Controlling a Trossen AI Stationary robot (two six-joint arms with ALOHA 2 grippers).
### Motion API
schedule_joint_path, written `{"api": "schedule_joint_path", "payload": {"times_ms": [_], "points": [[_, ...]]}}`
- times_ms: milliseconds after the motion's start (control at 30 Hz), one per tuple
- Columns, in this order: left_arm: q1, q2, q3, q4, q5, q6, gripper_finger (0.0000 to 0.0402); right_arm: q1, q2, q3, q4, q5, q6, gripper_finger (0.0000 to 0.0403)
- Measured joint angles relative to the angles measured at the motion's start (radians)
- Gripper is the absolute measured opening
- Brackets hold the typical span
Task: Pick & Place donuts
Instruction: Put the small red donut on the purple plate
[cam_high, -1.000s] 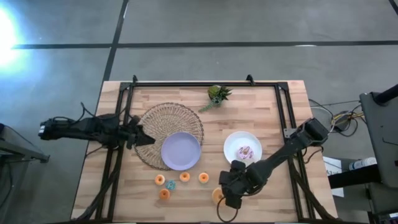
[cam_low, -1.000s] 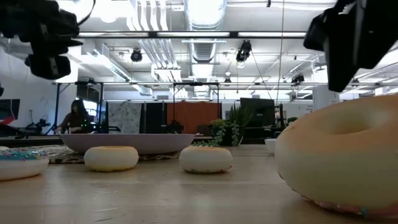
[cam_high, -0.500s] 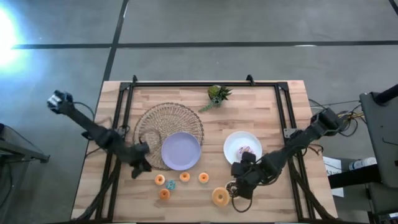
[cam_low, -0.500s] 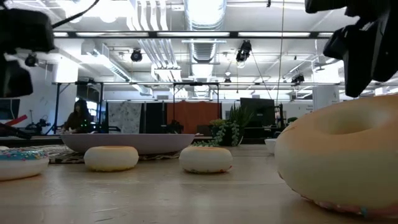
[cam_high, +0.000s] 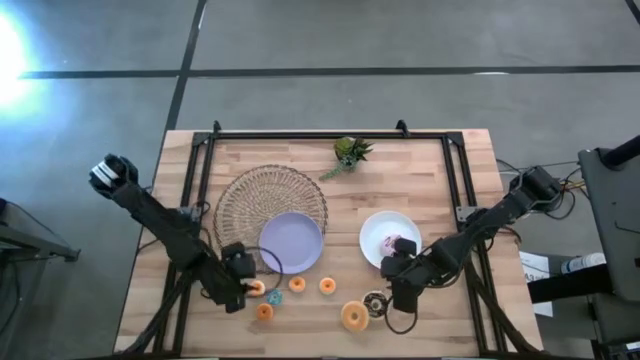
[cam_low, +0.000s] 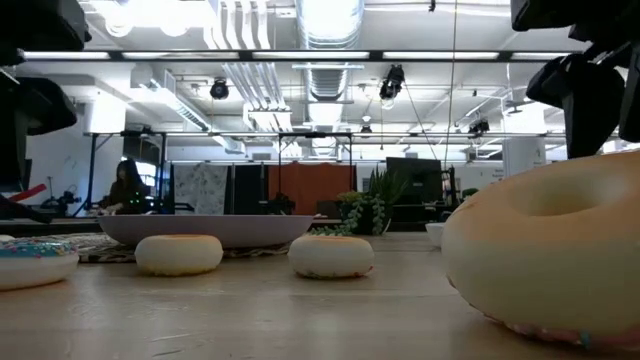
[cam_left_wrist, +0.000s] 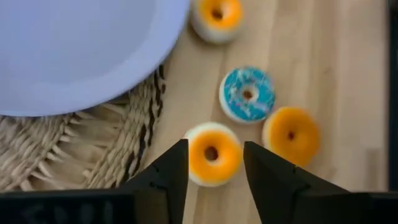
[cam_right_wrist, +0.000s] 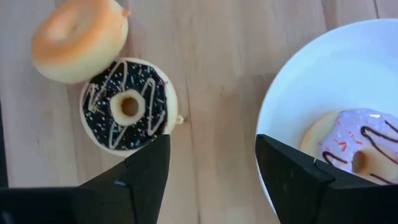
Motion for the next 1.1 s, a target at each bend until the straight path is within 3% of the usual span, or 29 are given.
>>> {"api": "schedule_joint_path", "payload": {"times_ms": [233,467,700,1100], "points": [[-0.019,0.118,0.103,-0.087,0.036,-0.035,0.0139,0.000,-0.014,-0.013,0.007,0.000,0.000,0.0228],[-0.095,0.221,0.205,-0.165,0.009,0.105,0.0118,0.000,-0.020,-0.025,0.006,0.000,0.000,0.0228],[-0.098,0.317,0.221,-0.184,0.000,0.123,0.0097,0.000,-0.020,-0.028,0.012,0.000,0.000,0.0228],[-0.095,0.357,0.222,-0.154,-0.061,0.157,0.0085,0.000,-0.023,-0.028,0.014,-0.002,0.000,0.0228]]}}
